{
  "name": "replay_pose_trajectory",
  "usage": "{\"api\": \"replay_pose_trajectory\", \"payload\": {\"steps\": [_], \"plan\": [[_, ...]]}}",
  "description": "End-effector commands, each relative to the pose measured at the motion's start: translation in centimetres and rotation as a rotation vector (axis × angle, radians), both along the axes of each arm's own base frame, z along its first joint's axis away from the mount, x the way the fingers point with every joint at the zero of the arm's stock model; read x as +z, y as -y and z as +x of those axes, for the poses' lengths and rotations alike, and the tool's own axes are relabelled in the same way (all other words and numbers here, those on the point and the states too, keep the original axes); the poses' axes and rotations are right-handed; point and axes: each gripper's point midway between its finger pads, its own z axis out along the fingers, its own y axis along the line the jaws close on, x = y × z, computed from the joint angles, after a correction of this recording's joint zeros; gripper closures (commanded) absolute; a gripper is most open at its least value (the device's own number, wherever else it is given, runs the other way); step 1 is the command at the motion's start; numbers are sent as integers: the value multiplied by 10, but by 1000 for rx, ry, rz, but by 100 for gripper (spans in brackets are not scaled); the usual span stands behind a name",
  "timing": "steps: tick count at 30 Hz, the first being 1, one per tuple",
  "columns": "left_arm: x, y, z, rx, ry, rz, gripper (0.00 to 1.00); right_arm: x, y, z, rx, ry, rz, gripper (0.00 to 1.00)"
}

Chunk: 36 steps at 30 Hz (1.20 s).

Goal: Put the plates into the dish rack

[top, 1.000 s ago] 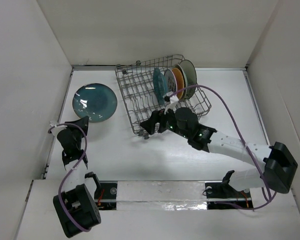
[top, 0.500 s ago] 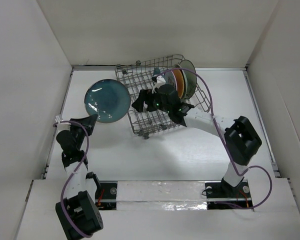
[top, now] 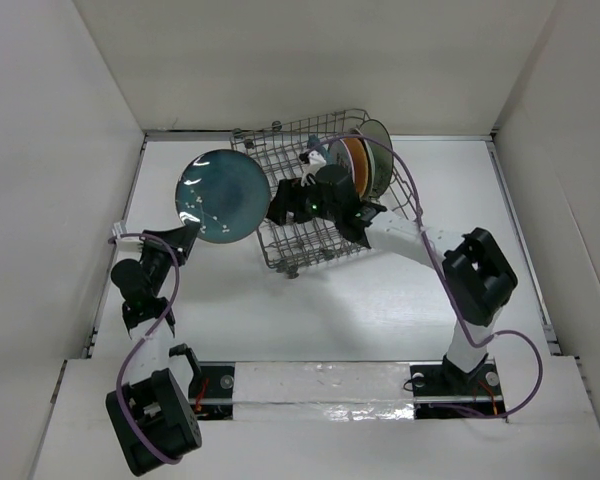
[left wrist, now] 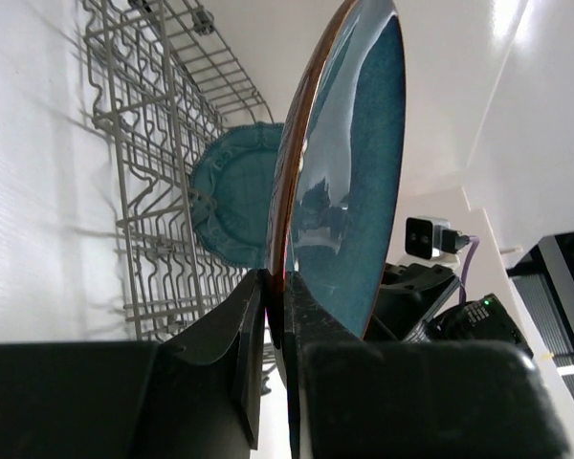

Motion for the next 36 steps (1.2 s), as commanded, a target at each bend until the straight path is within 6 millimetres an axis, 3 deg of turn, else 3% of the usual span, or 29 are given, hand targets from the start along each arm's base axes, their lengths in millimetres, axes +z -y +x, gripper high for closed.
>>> {"api": "replay_pose_trajectory", "payload": {"steps": [1, 6, 8, 9, 10, 13, 14, 17, 20, 21, 22, 24, 25, 27, 28, 30, 33, 36], "plan": [[72, 20, -13, -108, 285, 108, 100, 41, 14, -8, -50, 75, 87, 15], [79, 23, -15, -127, 305, 82, 100, 32, 58, 5, -204, 61, 53, 16], [81, 22, -15, -124, 309, 82, 100, 51, 81, 2, -238, 95, 82, 17], [82, 22, -15, -123, 312, 83, 100, 45, 82, 1, -238, 87, 74, 17], [82, 21, -14, -119, 313, 82, 100, 59, 91, -1, -253, 114, 91, 17], [83, 21, -13, -116, 318, 81, 100, 71, 98, -9, -240, 154, 87, 14], [84, 21, -13, -120, 319, 80, 100, 83, 99, -14, -226, 181, 107, 12], [82, 22, -13, -123, 314, 83, 100, 104, 78, -37, -80, 233, 168, 5], [80, 22, -14, -123, 310, 83, 100, 109, 62, -45, 3, 232, 194, 2], [80, 22, -14, -124, 310, 87, 100, 100, 55, -42, 22, 210, 184, 2], [79, 22, -15, -124, 309, 90, 100, 108, 45, -46, 61, 214, 207, 1], [79, 23, -16, -126, 309, 96, 100, 103, 33, -44, 84, 190, 205, 1], [78, 24, -16, -131, 309, 97, 100, 84, 24, -37, 94, 146, 179, 1], [78, 25, -18, -137, 311, 106, 100, 89, 10, -32, 117, 142, 191, 1], [77, 26, -19, -140, 311, 111, 100, 83, 3, -31, 138, 121, 201, 2], [73, 29, -20, -151, 302, 124, 100, 93, -8, -34, 173, 133, 239, 5], [68, 34, -23, -173, 295, 132, 100, 90, -20, -28, 197, 115, 257, 15], [63, 36, -25, -186, 286, 145, 100, 85, -26, -25, 201, 97, 272, 33]]}}
